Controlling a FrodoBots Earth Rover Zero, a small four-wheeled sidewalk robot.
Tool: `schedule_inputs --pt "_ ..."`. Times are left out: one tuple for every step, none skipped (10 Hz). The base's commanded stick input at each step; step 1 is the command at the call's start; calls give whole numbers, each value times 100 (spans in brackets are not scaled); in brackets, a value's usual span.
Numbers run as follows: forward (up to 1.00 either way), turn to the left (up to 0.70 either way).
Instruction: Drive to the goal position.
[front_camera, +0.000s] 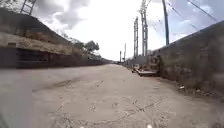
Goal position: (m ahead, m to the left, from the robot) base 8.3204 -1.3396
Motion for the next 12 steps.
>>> schedule_inputs --pt "70 -9" --pt "70 -14" --pt "70 -2" --pt "70 -1" --pt "70 -1" --pt "70 0" --pt "70 0" --pt "70 0" --pt "70 0" --pt "70 0" --pt "70 0" --pt "70 0"
